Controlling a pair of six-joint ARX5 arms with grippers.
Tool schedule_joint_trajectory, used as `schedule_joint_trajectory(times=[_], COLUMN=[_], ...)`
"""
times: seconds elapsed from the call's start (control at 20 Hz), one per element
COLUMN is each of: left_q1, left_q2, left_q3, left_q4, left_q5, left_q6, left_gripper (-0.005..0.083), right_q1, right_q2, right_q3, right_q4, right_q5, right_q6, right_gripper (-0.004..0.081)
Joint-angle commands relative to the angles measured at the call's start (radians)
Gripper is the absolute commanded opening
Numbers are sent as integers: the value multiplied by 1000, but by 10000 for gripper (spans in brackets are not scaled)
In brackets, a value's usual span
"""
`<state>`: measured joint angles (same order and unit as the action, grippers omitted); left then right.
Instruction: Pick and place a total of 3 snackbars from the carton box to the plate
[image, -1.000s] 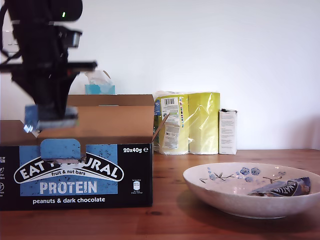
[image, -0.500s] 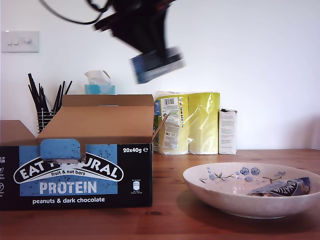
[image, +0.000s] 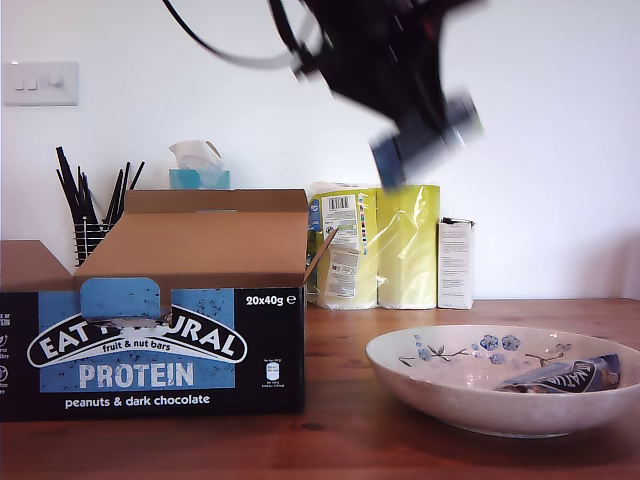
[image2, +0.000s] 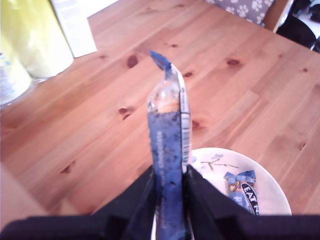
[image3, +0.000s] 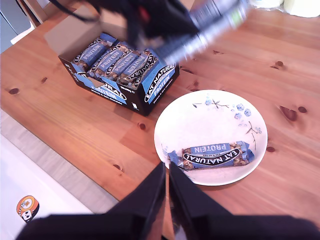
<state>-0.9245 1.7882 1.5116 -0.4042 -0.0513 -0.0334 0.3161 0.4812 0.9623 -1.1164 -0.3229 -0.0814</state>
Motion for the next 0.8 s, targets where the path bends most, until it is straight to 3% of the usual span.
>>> schedule_joint_trajectory(times=[0.0,0.35,0.75], left_q1=[-19,-32,-54], left_q2=[49,234,298], left_q3=[-6,-4,-4], left_q4=[32,40,77], left_q5=[7,3,-145], left_q6=[18,46,68], left_gripper=[56,56,56], right_q1=[4,4,4], right_q2=[-13,-14,-14], right_q3=[-12,-12,-12], right_q4=[3,7,16], right_q5=[4,4,4], right_q6=[2,-8,-29], right_gripper=[-13,-13,-13])
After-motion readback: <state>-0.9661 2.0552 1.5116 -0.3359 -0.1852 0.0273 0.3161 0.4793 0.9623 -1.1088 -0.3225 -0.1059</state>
